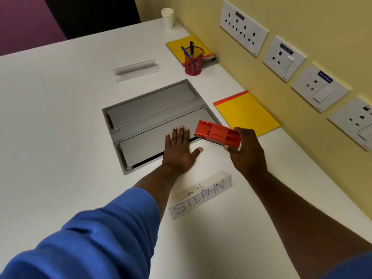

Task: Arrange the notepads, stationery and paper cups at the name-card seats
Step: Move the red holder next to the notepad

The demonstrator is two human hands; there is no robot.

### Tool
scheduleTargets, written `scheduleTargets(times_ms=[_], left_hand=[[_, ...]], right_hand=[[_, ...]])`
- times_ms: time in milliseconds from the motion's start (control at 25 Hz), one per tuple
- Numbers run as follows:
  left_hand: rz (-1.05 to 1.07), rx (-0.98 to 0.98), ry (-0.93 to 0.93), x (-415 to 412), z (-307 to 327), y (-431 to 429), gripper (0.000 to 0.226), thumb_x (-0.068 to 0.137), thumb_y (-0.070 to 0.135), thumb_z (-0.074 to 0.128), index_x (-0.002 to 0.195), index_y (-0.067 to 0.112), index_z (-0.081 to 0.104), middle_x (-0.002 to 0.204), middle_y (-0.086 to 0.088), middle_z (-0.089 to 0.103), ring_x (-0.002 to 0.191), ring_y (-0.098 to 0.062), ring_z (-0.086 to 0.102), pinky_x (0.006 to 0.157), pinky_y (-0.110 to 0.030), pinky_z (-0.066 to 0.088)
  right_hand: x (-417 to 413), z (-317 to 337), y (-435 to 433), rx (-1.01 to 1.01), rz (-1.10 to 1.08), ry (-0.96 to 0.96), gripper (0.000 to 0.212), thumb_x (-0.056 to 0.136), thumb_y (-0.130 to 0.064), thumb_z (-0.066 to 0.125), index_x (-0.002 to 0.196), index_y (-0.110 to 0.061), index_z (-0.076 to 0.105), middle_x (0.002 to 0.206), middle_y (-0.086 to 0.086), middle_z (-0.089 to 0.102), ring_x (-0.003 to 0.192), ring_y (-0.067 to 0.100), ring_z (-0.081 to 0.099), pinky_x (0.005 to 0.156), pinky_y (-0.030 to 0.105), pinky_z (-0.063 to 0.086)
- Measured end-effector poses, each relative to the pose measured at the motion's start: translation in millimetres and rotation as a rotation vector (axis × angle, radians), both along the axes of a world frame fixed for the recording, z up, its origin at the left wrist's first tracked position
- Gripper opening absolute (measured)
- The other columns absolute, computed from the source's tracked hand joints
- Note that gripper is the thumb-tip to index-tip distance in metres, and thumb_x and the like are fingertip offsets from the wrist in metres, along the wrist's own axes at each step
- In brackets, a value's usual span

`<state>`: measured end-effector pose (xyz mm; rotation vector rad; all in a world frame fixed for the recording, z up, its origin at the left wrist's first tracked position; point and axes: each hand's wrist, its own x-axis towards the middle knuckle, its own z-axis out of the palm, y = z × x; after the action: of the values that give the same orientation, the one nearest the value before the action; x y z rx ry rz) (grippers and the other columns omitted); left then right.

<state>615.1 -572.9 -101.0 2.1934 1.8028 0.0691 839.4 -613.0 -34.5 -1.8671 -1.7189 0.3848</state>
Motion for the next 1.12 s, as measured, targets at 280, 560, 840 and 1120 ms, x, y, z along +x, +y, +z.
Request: scheduleTargets(times_ms=[280, 560, 840, 1120], left_hand=[[0.004, 0.115, -0.004, -1, -15, -1, 0.09, 0.098, 0.077, 0.007, 0.163, 0.017, -0.008, 0.171, -0.005, -0.013, 0.157, -0.024, -0.019, 0.128, -0.049, -0.008], [0.014, 0.149, -0.027, -3, -22, 0, 0.087, 0.099, 0.076, 0.01, 0.164, 0.02, -0.009, 0.172, -0.002, -0.014, 0.156, -0.02, -0.022, 0.128, -0.049, -0.005], [0.014, 0.168, -0.029, -3, -25, 0, 0.087, 0.099, 0.076, 0.011, 0.164, 0.021, -0.009, 0.172, -0.001, -0.014, 0.157, -0.019, -0.022, 0.128, -0.049, -0.003], [0.014, 0.16, -0.01, -3, -24, 1, 0.087, 0.099, 0.076, 0.009, 0.163, 0.021, -0.01, 0.171, 0.0, -0.016, 0.156, -0.019, -0.023, 0.128, -0.048, -0.004]], right_hand=[[-2, -38, 60, -0.048, -0.133, 0.003, 0.058, 0.085, -0.032, 0.081, 0.132, -0.012, 0.053, 0.129, 0.013, 0.055, 0.115, 0.032, 0.059, 0.092, 0.04, 0.053], [-22, -47, 133, -0.015, -0.276, 0.053, 0.061, 0.081, -0.046, 0.081, 0.125, -0.012, 0.056, 0.122, 0.011, 0.06, 0.108, 0.03, 0.062, 0.089, 0.042, 0.058], [-13, -49, 207, 0.019, -0.345, -0.005, 0.066, 0.082, -0.05, 0.079, 0.128, -0.007, 0.056, 0.124, 0.016, 0.06, 0.112, 0.034, 0.062, 0.092, 0.043, 0.057], [-13, -47, 226, 0.031, -0.321, 0.004, 0.07, 0.086, -0.046, 0.076, 0.137, -0.008, 0.048, 0.137, 0.016, 0.053, 0.121, 0.035, 0.059, 0.095, 0.043, 0.056]])
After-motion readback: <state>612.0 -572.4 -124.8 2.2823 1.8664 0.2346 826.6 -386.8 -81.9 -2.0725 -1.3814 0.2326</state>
